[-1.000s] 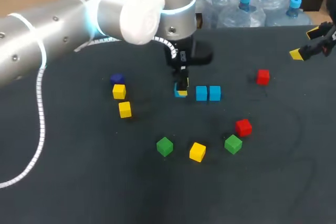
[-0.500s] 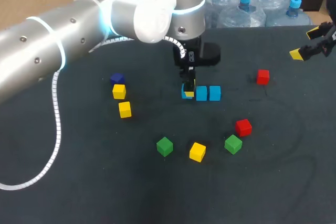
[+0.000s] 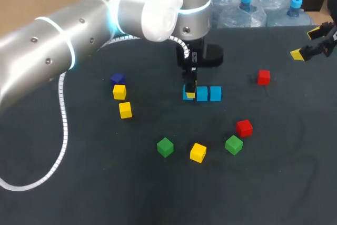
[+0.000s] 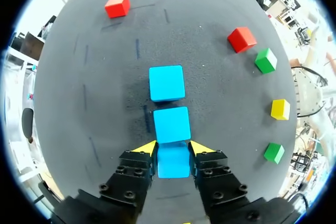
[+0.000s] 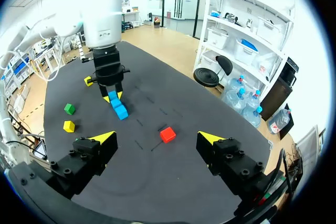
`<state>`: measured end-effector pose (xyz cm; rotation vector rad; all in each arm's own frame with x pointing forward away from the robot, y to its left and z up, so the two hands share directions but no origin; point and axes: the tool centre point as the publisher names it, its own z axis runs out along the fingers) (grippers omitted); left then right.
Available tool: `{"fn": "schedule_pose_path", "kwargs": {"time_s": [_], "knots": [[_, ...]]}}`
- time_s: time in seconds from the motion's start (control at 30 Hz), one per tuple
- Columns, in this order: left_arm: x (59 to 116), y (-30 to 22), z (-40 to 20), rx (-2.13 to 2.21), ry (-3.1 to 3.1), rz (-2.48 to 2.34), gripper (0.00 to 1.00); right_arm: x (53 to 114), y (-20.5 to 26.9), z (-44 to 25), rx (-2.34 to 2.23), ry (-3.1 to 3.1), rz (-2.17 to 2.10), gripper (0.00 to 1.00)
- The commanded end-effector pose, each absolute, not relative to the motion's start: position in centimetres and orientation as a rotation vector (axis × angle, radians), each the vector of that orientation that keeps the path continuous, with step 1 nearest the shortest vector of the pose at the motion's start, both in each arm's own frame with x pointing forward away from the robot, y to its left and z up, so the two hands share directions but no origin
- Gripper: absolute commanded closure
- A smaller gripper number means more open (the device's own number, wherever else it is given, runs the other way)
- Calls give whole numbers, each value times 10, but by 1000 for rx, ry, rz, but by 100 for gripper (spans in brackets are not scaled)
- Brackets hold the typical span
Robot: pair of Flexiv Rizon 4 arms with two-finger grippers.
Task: Place the blue cubes, place green cubes on the blue cubes, place the yellow cubes on the green cubes, then place the red cubes on the yellow cubes, and place purple cube on the red cubes.
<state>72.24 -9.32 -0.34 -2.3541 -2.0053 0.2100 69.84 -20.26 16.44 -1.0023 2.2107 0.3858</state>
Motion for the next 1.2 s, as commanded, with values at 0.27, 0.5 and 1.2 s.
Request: {"fn": "schedule_pose_path", "kwargs": {"time_s": [0.27, 0.5, 1.2], "knots": [[728, -95, -7, -2331, -2005, 223, 100, 698, -203, 165, -1002, 2210, 386, 0], [728, -94, -7, -2316, -1997, 238, 76, 698, -203, 165, -1002, 2210, 386, 0], [725, -70, -5, -2221, -2066, 297, 0, 698, -203, 165, -1002, 2210, 386, 0]]}}
